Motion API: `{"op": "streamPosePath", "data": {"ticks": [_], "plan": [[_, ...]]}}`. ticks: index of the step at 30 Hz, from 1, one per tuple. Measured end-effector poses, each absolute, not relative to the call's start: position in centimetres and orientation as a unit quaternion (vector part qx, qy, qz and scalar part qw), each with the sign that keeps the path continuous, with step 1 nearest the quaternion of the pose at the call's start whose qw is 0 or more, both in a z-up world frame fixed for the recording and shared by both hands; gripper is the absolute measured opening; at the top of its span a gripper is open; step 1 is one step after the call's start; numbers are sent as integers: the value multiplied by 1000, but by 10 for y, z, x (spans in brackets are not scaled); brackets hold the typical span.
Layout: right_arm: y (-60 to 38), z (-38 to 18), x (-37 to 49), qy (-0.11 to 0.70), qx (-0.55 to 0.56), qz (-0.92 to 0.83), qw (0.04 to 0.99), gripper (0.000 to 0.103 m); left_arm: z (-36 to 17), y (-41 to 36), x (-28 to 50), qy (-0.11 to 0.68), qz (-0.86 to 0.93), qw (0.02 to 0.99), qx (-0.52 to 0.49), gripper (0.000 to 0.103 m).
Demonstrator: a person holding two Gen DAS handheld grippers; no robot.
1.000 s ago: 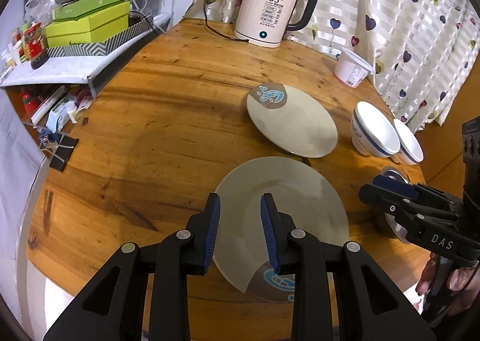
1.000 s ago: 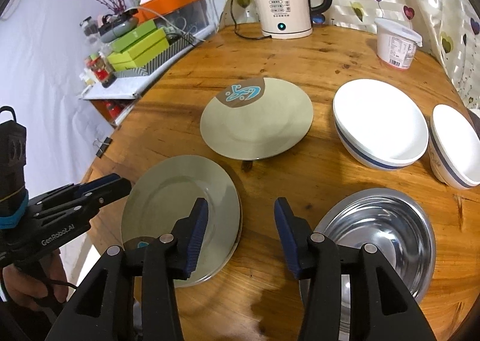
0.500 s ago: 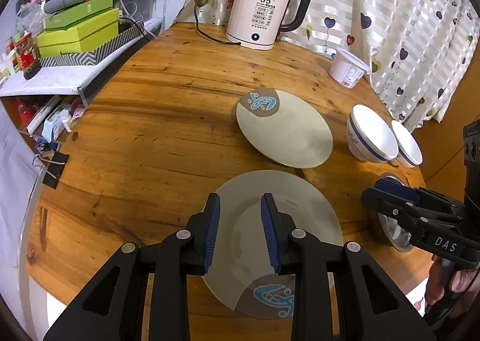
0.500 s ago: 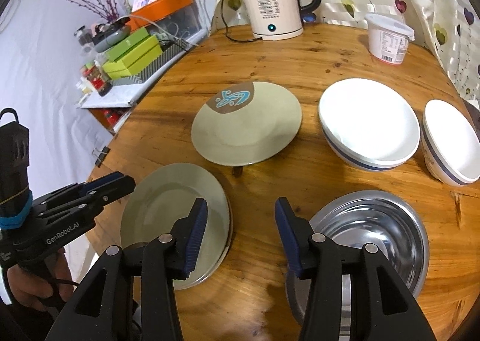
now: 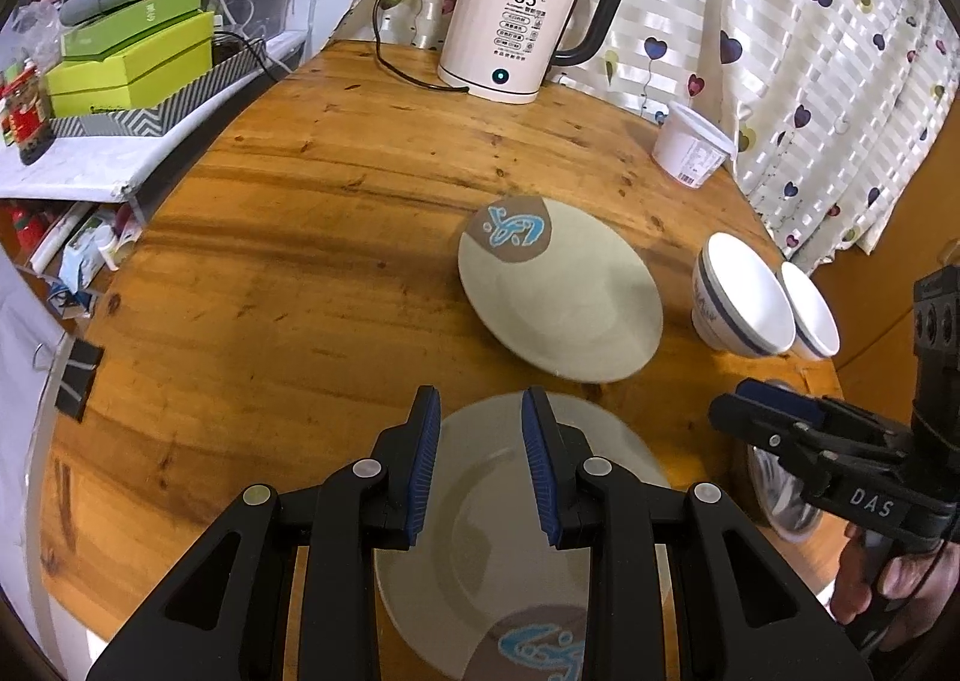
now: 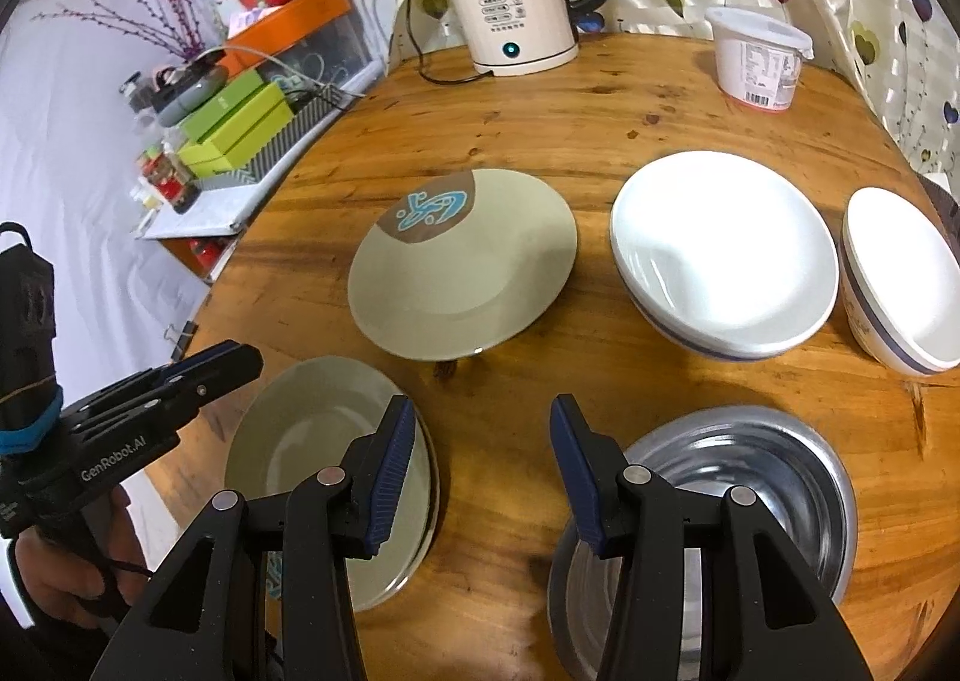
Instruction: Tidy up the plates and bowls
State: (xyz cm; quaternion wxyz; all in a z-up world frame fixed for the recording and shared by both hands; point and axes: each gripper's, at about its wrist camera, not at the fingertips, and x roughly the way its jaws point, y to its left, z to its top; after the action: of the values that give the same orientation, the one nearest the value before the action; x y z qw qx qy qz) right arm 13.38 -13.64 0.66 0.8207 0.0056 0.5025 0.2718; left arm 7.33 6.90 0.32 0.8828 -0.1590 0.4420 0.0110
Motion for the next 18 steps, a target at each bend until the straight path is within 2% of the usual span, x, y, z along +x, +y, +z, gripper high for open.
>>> {"op": "streamPosePath", "data": {"ticks": [18], "plan": [[-124,-13,174,532,37,234,813,47,-13,87,139,466,-24,869,-167,30]]}}
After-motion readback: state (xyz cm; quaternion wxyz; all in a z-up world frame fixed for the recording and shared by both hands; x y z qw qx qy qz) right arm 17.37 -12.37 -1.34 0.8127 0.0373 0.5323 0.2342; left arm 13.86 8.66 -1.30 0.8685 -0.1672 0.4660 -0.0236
